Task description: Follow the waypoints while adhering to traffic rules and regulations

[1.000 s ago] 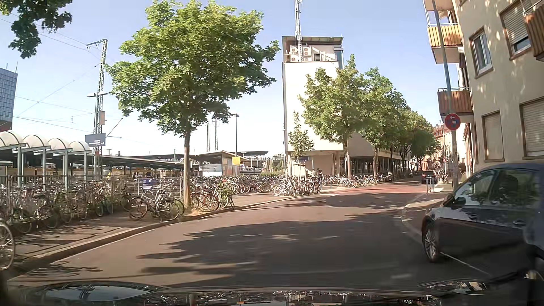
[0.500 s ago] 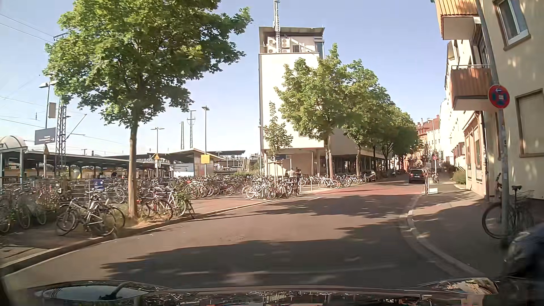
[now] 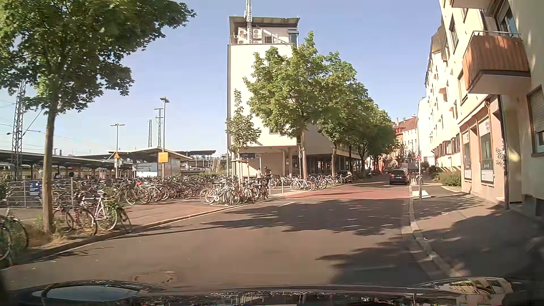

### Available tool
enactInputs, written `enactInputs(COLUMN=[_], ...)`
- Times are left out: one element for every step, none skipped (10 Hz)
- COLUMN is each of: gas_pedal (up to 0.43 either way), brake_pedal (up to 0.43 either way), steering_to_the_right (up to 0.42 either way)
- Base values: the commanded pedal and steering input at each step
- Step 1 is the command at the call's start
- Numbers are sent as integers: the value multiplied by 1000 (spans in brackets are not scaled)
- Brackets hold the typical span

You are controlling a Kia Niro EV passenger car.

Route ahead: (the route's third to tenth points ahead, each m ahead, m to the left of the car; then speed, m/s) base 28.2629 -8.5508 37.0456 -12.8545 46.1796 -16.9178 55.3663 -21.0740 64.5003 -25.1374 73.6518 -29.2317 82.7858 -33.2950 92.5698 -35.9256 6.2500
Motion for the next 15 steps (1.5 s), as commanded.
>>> enactInputs(gas_pedal=[79, 79, 79, 79, 79, 79, 79, 79, 79, 67, 67, 67, 59, 59, 59], brake_pedal=[0, 0, 0, 0, 0, 0, 0, 0, 0, 0, 0, 0, 0, 0, 0], steering_to_the_right=[134, 134, 134, 133, 130, 126, 121, 114, 107, 95, 85, 77, 69, 63, 52])
